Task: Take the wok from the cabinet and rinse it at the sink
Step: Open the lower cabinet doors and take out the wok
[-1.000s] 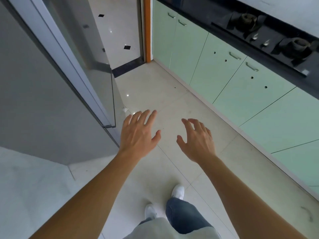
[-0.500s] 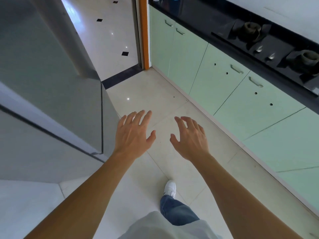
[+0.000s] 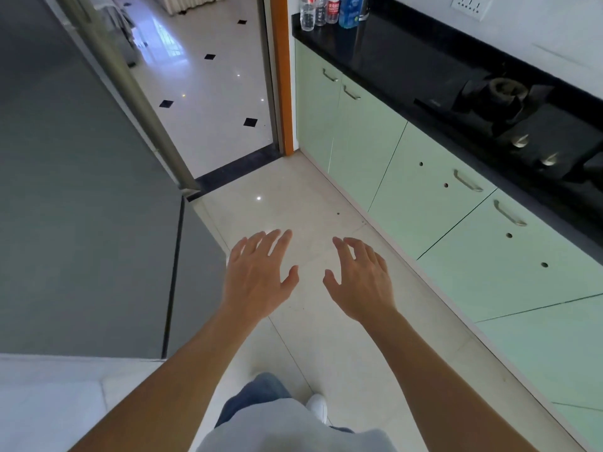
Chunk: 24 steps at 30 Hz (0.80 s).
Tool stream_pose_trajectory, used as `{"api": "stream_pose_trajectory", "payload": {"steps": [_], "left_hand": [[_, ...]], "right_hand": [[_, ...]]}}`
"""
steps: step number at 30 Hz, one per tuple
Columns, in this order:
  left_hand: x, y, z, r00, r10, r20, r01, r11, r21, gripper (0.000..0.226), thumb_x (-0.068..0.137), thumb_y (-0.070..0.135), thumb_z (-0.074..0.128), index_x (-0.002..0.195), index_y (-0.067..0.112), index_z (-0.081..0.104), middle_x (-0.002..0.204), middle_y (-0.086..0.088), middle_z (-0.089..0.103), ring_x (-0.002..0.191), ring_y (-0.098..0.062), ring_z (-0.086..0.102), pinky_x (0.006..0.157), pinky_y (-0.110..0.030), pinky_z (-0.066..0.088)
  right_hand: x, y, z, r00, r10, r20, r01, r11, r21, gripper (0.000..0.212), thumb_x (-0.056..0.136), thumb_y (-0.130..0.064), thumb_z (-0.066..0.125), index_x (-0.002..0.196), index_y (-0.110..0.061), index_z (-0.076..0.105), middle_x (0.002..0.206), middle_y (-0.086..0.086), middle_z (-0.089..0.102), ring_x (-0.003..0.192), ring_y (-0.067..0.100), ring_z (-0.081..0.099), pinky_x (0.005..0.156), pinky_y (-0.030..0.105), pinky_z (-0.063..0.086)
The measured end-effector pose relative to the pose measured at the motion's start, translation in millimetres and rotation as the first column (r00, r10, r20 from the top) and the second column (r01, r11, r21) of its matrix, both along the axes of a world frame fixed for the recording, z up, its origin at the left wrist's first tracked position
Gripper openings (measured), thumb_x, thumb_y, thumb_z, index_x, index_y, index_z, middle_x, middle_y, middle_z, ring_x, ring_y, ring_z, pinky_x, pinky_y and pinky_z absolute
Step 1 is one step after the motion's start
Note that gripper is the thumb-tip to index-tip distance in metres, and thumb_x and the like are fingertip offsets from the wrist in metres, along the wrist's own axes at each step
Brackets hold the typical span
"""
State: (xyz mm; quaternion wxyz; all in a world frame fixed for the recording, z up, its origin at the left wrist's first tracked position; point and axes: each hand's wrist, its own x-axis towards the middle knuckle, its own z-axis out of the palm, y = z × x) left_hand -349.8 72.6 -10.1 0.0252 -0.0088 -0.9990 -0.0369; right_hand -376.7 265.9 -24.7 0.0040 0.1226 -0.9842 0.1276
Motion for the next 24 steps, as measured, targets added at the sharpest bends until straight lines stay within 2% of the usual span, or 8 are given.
{"api": "stream_pose_trajectory", "payload": {"steps": [9, 24], "left_hand": [[-89.6, -25.3, -13.6, 0.999, 0.031, 0.016, -0.032, 0.997, 0.067, 0.063, 0.089, 0.056, 0.044, 0.143, 0.023, 0.045, 0.14, -0.005, 0.058, 0.127, -0.026, 0.055, 0.103, -0.048, 0.046], [-359.9, -137.5, -2.9, 1.0, -0.027, -0.015, 0.028, 0.996, 0.081, 0.064, 0.089, 0.053, 0.052, 0.144, 0.023, 0.044, 0.143, -0.005, 0.056, 0.13, -0.026, 0.053, 0.106, -0.047, 0.044]], "right_hand": [[-96.5, -22.5, -8.0, 1.0, -0.004, 0.027, 0.004, 1.0, 0.009, 0.059, 0.088, -0.043, 0.058, 0.14, -0.018, 0.048, 0.139, 0.008, 0.057, 0.125, 0.029, 0.056, 0.106, 0.044, 0.043], [-355.7, -127.3, 6.9, 0.992, -0.111, 0.057, 0.109, 0.994, 0.023, 0.058, 0.086, -0.039, 0.058, 0.14, -0.018, 0.048, 0.136, 0.008, 0.056, 0.122, 0.029, 0.056, 0.105, 0.044, 0.042]]}}
